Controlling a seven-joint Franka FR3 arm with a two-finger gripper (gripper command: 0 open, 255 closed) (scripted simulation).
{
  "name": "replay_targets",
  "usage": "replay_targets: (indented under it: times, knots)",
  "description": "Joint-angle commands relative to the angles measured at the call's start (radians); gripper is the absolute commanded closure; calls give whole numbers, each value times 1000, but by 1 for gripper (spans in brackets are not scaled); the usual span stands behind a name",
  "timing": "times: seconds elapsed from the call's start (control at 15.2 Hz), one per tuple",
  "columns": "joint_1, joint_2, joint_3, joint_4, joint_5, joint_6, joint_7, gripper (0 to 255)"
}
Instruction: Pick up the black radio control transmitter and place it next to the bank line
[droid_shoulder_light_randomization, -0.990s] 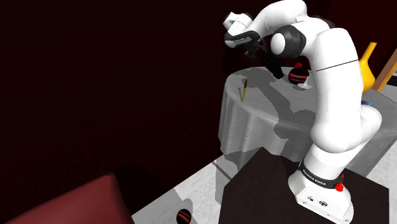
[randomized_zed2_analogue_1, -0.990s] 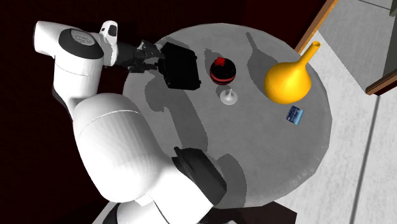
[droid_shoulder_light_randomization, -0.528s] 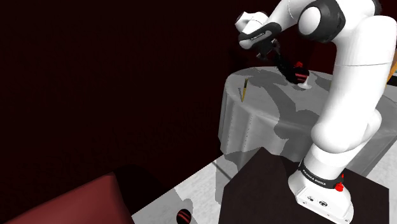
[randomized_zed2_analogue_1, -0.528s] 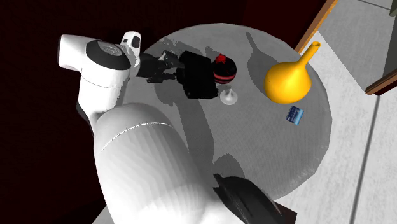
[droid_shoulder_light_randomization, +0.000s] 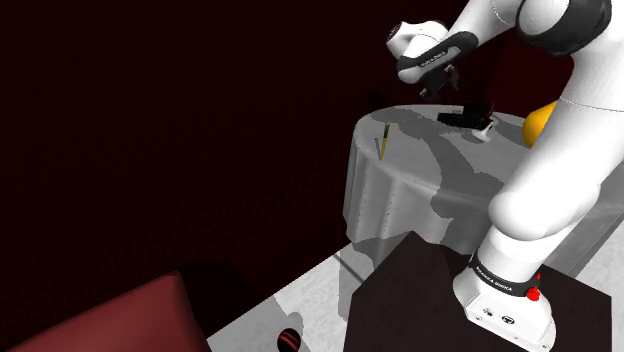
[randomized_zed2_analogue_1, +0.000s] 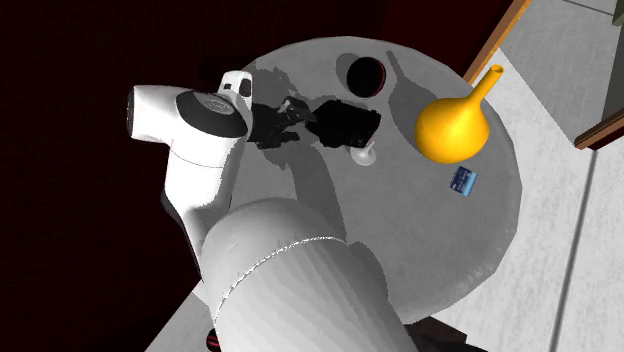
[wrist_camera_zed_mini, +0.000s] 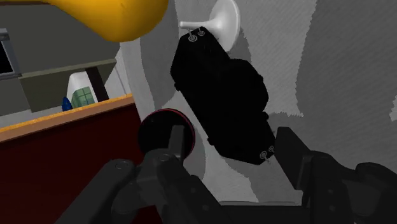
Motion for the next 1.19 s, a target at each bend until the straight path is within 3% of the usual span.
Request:
replay_targets:
  times: [0.0, 0.2, 0.33, 0.4, 0.46, 0.53, 0.92, 0.99, 1.12]
  knots:
    - [-1, -123, -1, -218, -176, 189, -75, 0]
    - [-63, -325, -78, -539, -583, 580, -225, 0]
    - [-132, -380, -202, -625, -953, 889, -289, 0]
    - [-139, -368, -295, -608, -1193, 1052, -264, 0]
    - [-55, -345, -449, -549, -1494, 1195, -164, 0]
    - [8, -343, -525, -524, -1603, 1234, -121, 0]
    - [224, -240, -711, -436, -1745, 1224, 66, 0]
    - [290, -209, -769, -411, -1793, 1224, 133, 0]
    - [290, -209, -769, -411, -1793, 1224, 133, 0]
